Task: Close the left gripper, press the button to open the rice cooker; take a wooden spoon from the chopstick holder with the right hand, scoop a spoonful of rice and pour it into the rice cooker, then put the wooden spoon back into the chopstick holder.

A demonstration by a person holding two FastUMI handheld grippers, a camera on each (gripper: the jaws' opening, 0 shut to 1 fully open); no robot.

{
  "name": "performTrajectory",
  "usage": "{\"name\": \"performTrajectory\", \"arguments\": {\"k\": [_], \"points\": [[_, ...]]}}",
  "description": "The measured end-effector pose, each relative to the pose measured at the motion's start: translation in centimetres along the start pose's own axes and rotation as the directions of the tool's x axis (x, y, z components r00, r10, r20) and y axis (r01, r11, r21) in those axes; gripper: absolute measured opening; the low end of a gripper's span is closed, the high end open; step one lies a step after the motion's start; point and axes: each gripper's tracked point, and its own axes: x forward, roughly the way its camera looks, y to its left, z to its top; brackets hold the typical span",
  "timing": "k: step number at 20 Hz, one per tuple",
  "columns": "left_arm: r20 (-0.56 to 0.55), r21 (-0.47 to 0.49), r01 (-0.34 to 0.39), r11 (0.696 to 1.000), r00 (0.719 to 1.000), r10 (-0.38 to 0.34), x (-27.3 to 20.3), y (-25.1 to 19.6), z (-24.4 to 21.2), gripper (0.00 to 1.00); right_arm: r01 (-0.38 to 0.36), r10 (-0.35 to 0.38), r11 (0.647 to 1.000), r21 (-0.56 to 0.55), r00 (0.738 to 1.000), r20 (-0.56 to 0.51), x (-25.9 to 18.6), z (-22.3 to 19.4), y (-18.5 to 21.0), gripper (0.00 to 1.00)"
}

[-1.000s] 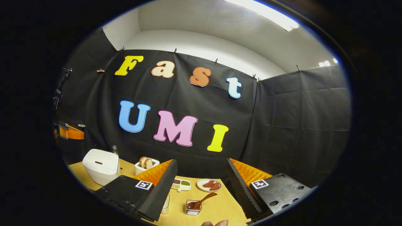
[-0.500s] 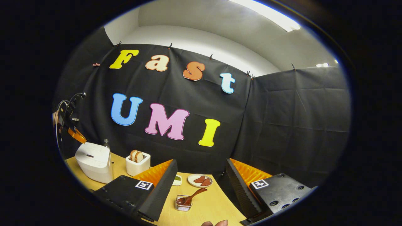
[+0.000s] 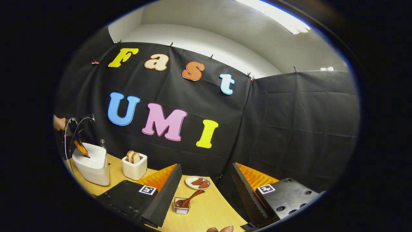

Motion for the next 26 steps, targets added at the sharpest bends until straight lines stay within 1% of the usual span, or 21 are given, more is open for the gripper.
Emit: {"name": "performTrajectory", "arguments": {"k": [4,5,6,8,11,13,14,15,16,19,20,21,22,23,24,25,26], "points": [[-0.041,0.031,0.014,0.999,0.999,-0.013,0.7,0.0,-0.6,0.08,0.021,-0.021,1.000,0.005,1.000,-0.020,0.0,-0.6,-0.4,0.98],[-0.063,0.041,0.019,0.999,0.998,-0.016,0.8,-0.2,-0.9,0.05,0.025,-0.025,1.000,0.002,0.999,-0.020,-0.1,-0.7,-0.5,0.98],[-0.075,0.056,0.022,0.998,0.997,-0.018,0.5,-0.1,-1.1,0.08,0.027,-0.027,1.000,0.000,0.999,-0.022,0.0,-0.7,-0.5,0.98],[-0.093,0.071,0.016,0.997,0.996,-0.010,0.8,-0.1,-1.1,0.08,0.028,-0.028,1.000,-0.001,0.999,-0.026,-0.1,-0.9,-0.4,0.98],[-0.102,0.058,0.005,0.998,0.995,0.001,1.1,-0.1,-1.5,0.08,0.028,-0.028,1.000,0.001,0.999,-0.028,-0.2,-1.0,0.0,0.98],[-0.102,0.067,0.005,0.998,0.995,0.002,1.0,-0.3,-1.2,0.08,0.028,-0.028,1.000,-0.005,0.999,-0.022,-0.4,-0.8,0.1,0.98],[-0.098,0.078,-0.002,0.997,0.995,0.010,0.7,-0.2,-1.2,0.11,0.029,-0.029,1.000,-0.010,0.999,-0.019,-0.5,-0.8,0.1,0.97],[-0.080,0.089,-0.014,0.996,0.997,0.022,0.5,-0.1,-0.7,0.08,0.032,-0.032,0.999,-0.013,0.999,-0.017,-0.6,-0.7,0.1,0.97],[-0.048,0.099,-0.034,0.994,0.998,0.039,0.1,0.1,0.1,0.08,0.034,-0.034,0.999,-0.013,0.999,-0.015,-0.7,-0.7,0.0,0.98],[0.066,0.107,-0.123,0.987,0.991,0.117,-2.6,1.2,2.4,0.08,0.039,-0.039,0.999,-0.009,0.999,-0.026,-1.0,-1.1,-0.3,0.98],[0.109,0.105,-0.167,0.980,0.982,0.156,-3.7,1.9,3.4,0.08,0.040,-0.041,0.999,-0.010,0.999,-0.031,-1.1,-1.2,-0.4,0.98],[0.162,0.099,-0.225,0.969,0.965,0.207,-5.0,2.7,4.5,0.08,0.040,-0.040,0.999,-0.010,0.999,-0.032,-1.3,-1.3,-0.4,0.98],[0.217,0.087,-0.291,0.953,0.939,0.267,-6.5,3.8,5.7,0.08,0.040,-0.040,0.999,-0.010,0.999,-0.031,-1.4,-1.3,-0.5,0.97],[0.275,0.070,-0.367,0.928,0.901,0.335,-8.1,5.0,7.1,0.08,0.036,-0.036,0.999,-0.007,0.999,-0.031,-1.4,-1.3,-0.5,0.97],[0.325,0.051,-0.440,0.896,0.856,0.402,-9.7,6.2,8.1,0.08,0.031,-0.031,1.000,-0.003,0.999,-0.032,-1.4,-1.3,-0.4,0.97],[0.367,0.025,-0.509,0.861,0.806,0.466,-11.2,7.3,8.9,0.08,0.025,-0.025,1.000,0.001,0.999,-0.034,-1.4,-1.4,-0.3,0.97],[0.406,-0.008,-0.544,0.839,0.765,0.499,-12.6,7.4,9.6,0.09,0.017,-0.017,1.000,0.001,0.999,-0.035,-1.4,-1.6,-0.1,0.97]]}}
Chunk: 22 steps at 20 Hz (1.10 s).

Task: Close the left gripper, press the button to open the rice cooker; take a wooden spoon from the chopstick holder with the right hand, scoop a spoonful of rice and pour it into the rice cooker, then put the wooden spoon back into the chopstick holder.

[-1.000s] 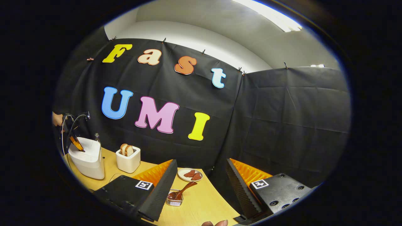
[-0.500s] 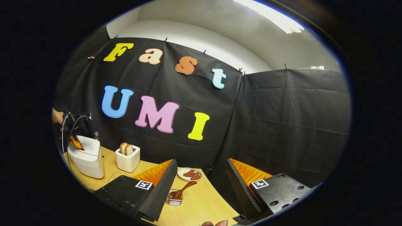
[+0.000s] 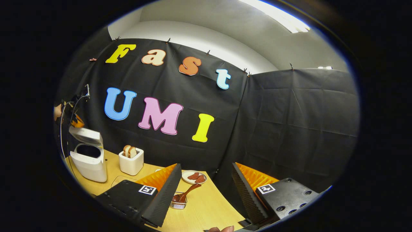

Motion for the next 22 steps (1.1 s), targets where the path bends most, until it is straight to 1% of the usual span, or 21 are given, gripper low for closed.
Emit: {"name": "performTrajectory", "arguments": {"k": [1,2,3,4,5,6,8,9,12,14,15,16,19,20,22], "points": [[0.032,-0.033,-0.011,0.999,0.999,0.012,-0.5,0.3,0.9,0.15,-0.011,0.011,1.000,-0.003,1.000,0.000,0.1,-0.1,0.2,0.96],[0.062,-0.080,0.001,0.997,0.998,0.004,-1.6,-0.6,1.7,0.24,-0.024,0.024,1.000,-0.009,1.000,-0.001,0.3,-0.3,0.3,0.97],[0.085,-0.123,0.009,0.992,0.996,0.001,-2.3,-1.4,2.2,0.65,-0.041,0.040,0.999,-0.014,0.999,-0.003,0.5,-0.5,0.4,0.97],[0.109,-0.152,0.015,0.988,0.994,0.002,-3.1,-1.7,2.5,0.80,-0.060,0.060,0.998,-0.014,0.998,-0.010,0.8,-0.9,0.7,0.97],[0.137,-0.175,0.000,0.985,0.990,0.024,-4.2,-1.7,2.9,0.95,-0.083,0.083,0.997,-0.006,0.996,-0.019,1.3,-1.5,0.9,0.97],[0.165,-0.200,-0.020,0.979,0.985,0.054,-5.1,-1.6,3.4,0.98,-0.107,0.107,0.994,0.007,0.994,-0.027,1.9,-2.1,1.3,0.97],[0.221,-0.261,-0.049,0.964,0.969,0.109,-7.6,-2.7,5.3,0.96,-0.147,0.148,0.989,0.026,0.988,-0.051,3.3,-4.1,1.6,0.98],[0.256,-0.295,-0.058,0.954,0.957,0.138,-8.9,-3.4,6.3,0.96,-0.167,0.169,0.985,0.036,0.984,-0.063,4.1,-5.2,1.7,0.98],[0.350,-0.388,-0.083,0.918,0.908,0.230,-13.2,-5.1,9.3,0.96,-0.229,0.236,0.970,0.084,0.967,-0.096,6.7,-8.4,2.0,0.98],[0.375,-0.440,-0.140,0.887,0.869,0.323,-15.8,-5.2,10.5,0.96,-0.253,0.264,0.963,0.096,0.957,-0.118,8.7,-10.4,1.9,0.98],[0.375,-0.461,-0.154,0.874,0.859,0.349,-16.7,-6.0,11.0,0.96,-0.268,0.279,0.958,0.102,0.951,-0.130,9.6,-11.5,2.0,0.98],[0.365,-0.476,-0.165,0.864,0.856,0.365,-17.5,-7.2,11.3,0.96,-0.285,0.299,0.952,0.111,0.943,-0.143,10.5,-12.5,2.2,0.98],[0.304,-0.467,-0.196,0.862,0.880,0.365,-18.8,-10.3,11.1,0.96,-0.333,0.362,0.927,0.171,0.913,-0.187,12.8,-16.1,3.0,0.98],[0.283,-0.482,-0.207,0.852,0.883,0.375,-19.2,-11.1,10.9,0.97,-0.347,0.385,0.917,0.196,0.900,-0.207,13.4,-17.5,3.3,0.98],[0.252,-0.536,-0.179,0.825,0.899,0.359,-19.7,-14.1,10.8,0.97,-0.357,0.415,0.901,0.247,0.875,-0.248,14.7,-20.5,3.7,0.98]]}}
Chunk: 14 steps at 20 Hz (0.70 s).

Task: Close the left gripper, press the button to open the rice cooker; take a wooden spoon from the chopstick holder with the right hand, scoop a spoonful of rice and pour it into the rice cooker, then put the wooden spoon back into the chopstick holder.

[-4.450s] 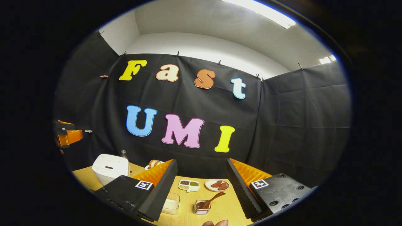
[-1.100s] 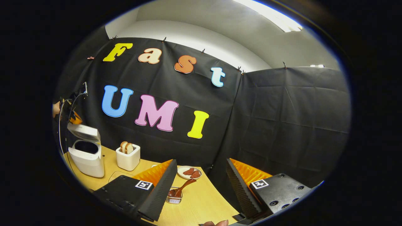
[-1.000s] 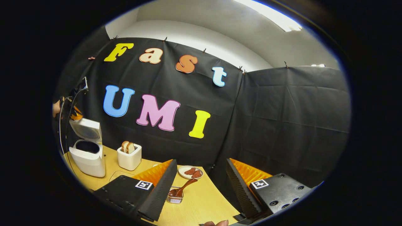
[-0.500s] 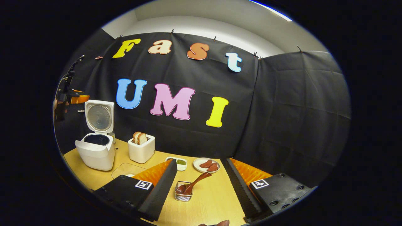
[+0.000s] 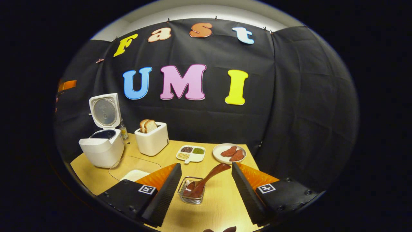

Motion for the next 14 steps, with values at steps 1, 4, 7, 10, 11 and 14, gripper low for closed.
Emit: {"name": "performTrajectory", "arguments": {"k": [1,4,7,10,11,14], "points": [[-0.017,-0.014,0.005,1.000,1.000,-0.005,-0.6,-0.9,-0.7,0.97,-0.017,0.017,0.999,0.028,1.000,-0.013,1.0,-1.0,-0.3,0.98],[-0.045,0.012,-0.038,0.999,0.998,0.039,-1.4,-0.8,-1.8,0.97,-0.054,0.064,0.992,0.116,0.994,-0.088,3.9,-4.5,-1.0,0.98],[-0.069,0.028,-0.074,0.997,0.995,0.076,-1.9,-0.7,-2.2,0.97,-0.073,0.095,0.986,0.149,0.984,-0.148,6.4,-7.2,-1.4,0.96],[-0.088,0.064,-0.081,0.995,0.992,0.087,-2.1,-0.4,-2.5,0.97,-0.103,0.138,0.976,0.189,0.974,-0.181,8.8,-8.2,-0.4,0.96],[-0.091,0.076,-0.087,0.993,0.991,0.094,-2.2,0.0,-2.4,0.97,-0.107,0.145,0.974,0.201,0.972,-0.187,9.7,-8.4,0.0,0.94],[-0.101,0.091,-0.104,0.990,0.988,0.113,-2.5,1.0,-2.5,0.97,-0.073,0.122,0.975,0.211,0.965,-0.232,11.9,-10.1,0.3,0.83]]}}
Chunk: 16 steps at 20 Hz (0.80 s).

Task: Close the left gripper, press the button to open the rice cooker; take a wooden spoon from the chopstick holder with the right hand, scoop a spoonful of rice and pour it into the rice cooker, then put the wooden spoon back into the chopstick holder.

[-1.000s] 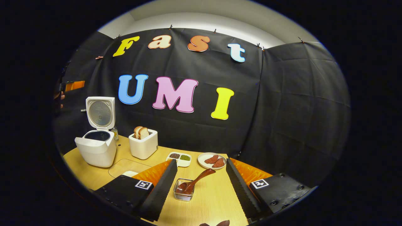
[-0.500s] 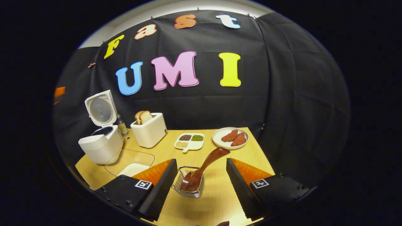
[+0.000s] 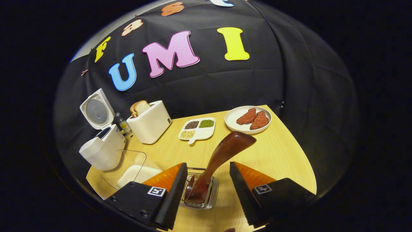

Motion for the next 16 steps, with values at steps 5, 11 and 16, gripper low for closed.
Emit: {"name": "performTrajectory", "arguments": {"k": [5,11,16], "points": [[-0.044,-0.009,-0.033,0.999,0.998,0.033,0.3,1.5,-1.3,0.97,0.046,-0.046,0.999,-0.018,0.999,0.019,0.4,0.0,0.5,0.41],[-0.058,0.003,-0.042,0.999,0.997,0.043,0.3,2.8,-1.7,0.97,0.007,-0.007,1.000,-0.026,1.000,0.006,-0.8,-1.4,3.1,0.36],[-0.053,-0.018,-0.057,0.998,0.997,0.056,0.3,4.4,-1.6,0.97,0.005,-0.004,1.000,0.031,1.000,-0.022,0.0,-1.6,2.6,0.24]]}}
